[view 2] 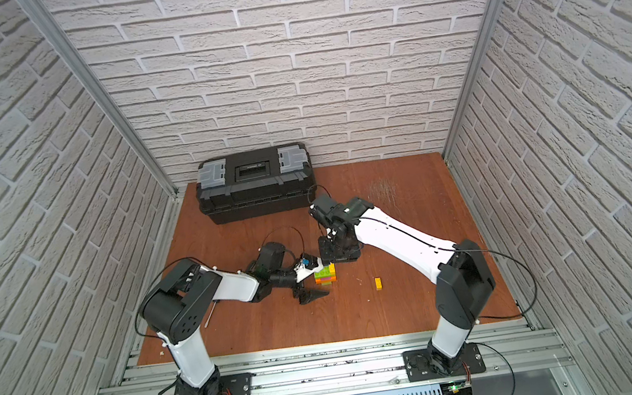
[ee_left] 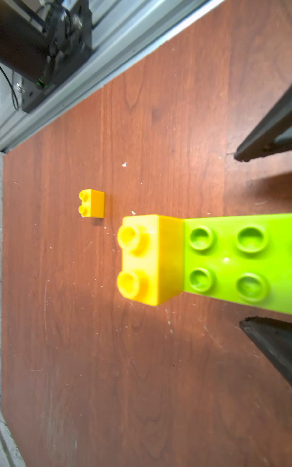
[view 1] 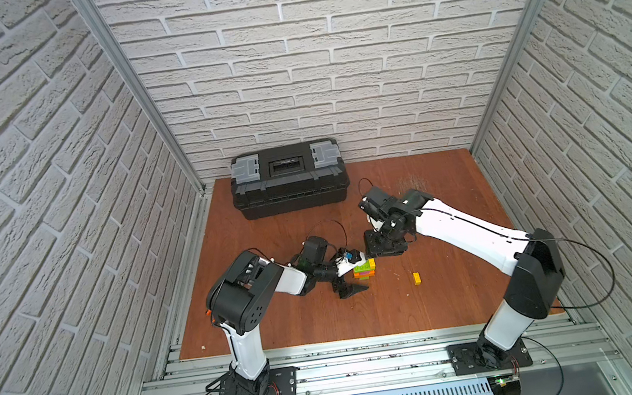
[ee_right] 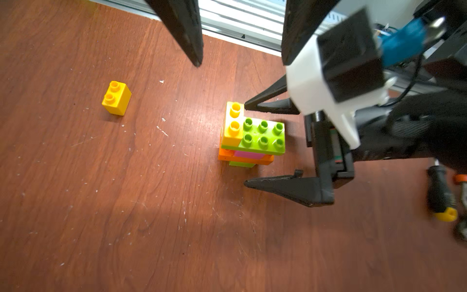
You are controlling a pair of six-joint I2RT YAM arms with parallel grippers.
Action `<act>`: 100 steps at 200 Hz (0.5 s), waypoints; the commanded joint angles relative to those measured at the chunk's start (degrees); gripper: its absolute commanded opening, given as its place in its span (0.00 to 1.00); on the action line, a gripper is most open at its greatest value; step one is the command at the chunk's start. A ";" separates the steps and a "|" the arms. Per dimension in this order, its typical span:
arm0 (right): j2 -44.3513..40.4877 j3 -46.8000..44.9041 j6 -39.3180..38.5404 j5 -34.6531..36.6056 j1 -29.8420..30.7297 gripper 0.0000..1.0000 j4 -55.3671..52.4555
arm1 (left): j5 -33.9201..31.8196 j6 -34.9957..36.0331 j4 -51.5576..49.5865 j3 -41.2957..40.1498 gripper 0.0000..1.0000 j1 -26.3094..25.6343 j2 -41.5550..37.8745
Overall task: Assemble a carrot with lego
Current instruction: Assemble the lego brick with the lego brick, then pick up the lego brick from the center of the board.
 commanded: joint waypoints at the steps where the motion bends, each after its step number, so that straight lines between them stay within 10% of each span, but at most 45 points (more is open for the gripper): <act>1: -4.94 -2.44 -2.21 0.70 -2.06 0.52 -1.27 | -3.15 0.12 2.04 -1.70 0.98 0.12 -4.35; 100: -19.00 -23.41 -7.83 8.94 -13.60 0.55 0.96 | -22.40 -9.08 -2.58 -8.59 0.98 0.14 -39.40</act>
